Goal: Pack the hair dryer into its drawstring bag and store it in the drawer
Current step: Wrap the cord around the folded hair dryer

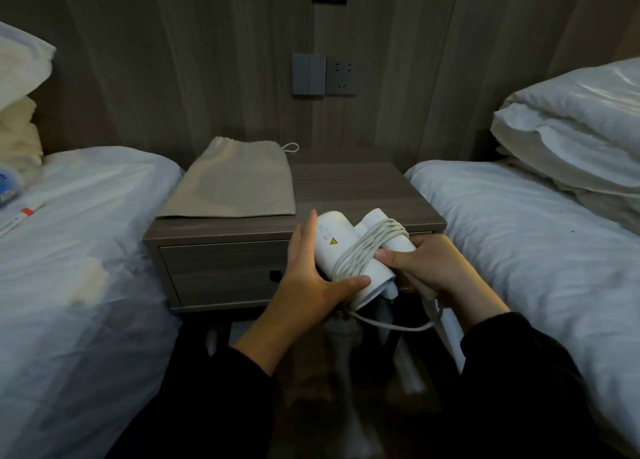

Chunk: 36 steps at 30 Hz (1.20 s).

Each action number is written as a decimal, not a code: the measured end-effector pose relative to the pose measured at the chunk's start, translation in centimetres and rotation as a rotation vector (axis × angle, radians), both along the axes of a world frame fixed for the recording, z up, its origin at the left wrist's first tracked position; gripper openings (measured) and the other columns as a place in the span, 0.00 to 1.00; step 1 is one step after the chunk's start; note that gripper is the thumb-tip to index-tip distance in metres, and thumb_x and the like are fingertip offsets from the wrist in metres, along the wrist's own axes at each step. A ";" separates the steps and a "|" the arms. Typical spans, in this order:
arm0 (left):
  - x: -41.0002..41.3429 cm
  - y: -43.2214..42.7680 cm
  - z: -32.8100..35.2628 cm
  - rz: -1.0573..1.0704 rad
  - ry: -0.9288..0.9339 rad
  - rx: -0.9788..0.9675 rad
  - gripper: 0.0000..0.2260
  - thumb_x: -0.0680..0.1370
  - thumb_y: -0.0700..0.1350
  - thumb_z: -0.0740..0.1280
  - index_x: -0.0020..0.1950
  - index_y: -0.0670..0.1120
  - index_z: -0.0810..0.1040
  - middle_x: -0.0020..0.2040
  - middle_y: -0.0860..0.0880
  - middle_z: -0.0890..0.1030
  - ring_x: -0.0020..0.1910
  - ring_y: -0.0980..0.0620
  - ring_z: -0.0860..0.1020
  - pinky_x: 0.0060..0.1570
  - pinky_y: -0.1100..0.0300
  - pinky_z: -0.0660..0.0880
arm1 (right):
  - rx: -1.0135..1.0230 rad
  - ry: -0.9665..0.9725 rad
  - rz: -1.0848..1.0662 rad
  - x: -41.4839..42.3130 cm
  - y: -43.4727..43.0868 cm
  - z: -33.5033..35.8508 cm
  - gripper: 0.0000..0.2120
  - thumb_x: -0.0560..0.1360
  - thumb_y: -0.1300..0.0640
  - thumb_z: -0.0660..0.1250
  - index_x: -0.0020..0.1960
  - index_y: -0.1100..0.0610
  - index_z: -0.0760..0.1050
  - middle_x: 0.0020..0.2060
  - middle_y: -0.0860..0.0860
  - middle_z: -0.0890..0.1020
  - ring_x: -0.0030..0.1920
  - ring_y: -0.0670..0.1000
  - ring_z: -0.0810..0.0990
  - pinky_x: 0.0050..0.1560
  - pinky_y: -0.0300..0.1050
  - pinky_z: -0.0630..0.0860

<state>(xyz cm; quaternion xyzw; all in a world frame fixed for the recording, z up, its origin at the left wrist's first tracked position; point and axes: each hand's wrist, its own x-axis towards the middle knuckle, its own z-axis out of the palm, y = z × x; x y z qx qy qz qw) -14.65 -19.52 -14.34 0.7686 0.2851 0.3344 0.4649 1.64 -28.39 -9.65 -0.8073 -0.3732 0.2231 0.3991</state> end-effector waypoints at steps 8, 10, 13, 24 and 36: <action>-0.2 0.5 0.3 0.078 -0.208 -0.148 0.51 0.56 0.52 0.78 0.73 0.64 0.54 0.70 0.55 0.63 0.65 0.53 0.71 0.62 0.49 0.73 | 0.054 0.059 0.132 -1.2 -0.4 1.2 0.14 0.67 0.46 0.73 0.45 0.56 0.81 0.36 0.53 0.85 0.35 0.50 0.83 0.36 0.42 0.78; -0.4 0.5 0.6 0.090 -0.234 -0.131 0.49 0.57 0.50 0.78 0.73 0.63 0.55 0.70 0.55 0.63 0.64 0.52 0.72 0.61 0.49 0.75 | 0.064 0.024 0.163 -1.1 -0.4 1.3 0.16 0.69 0.45 0.71 0.47 0.56 0.81 0.36 0.53 0.85 0.36 0.50 0.83 0.37 0.42 0.77; -0.5 0.3 1.0 0.119 -0.240 -0.075 0.48 0.59 0.47 0.79 0.73 0.62 0.56 0.67 0.56 0.64 0.64 0.53 0.71 0.61 0.50 0.75 | 0.052 -0.027 0.152 -1.2 -0.1 1.0 0.21 0.71 0.39 0.65 0.52 0.55 0.78 0.44 0.50 0.84 0.44 0.49 0.82 0.47 0.47 0.78; 0.1 0.4 1.7 0.154 -0.174 0.015 0.45 0.63 0.46 0.78 0.73 0.62 0.56 0.65 0.57 0.62 0.59 0.63 0.69 0.57 0.64 0.71 | 0.015 0.100 0.074 -1.1 1.2 1.0 0.25 0.68 0.34 0.64 0.47 0.56 0.79 0.39 0.53 0.84 0.37 0.50 0.83 0.34 0.43 0.79; 2.1 6.4 4.1 0.156 -0.248 -0.087 0.26 0.79 0.53 0.59 0.75 0.57 0.54 0.75 0.54 0.61 0.69 0.56 0.65 0.66 0.65 0.65 | 0.247 0.431 -0.130 1.9 5.2 1.9 0.23 0.66 0.39 0.71 0.39 0.61 0.78 0.23 0.56 0.77 0.22 0.52 0.74 0.26 0.41 0.73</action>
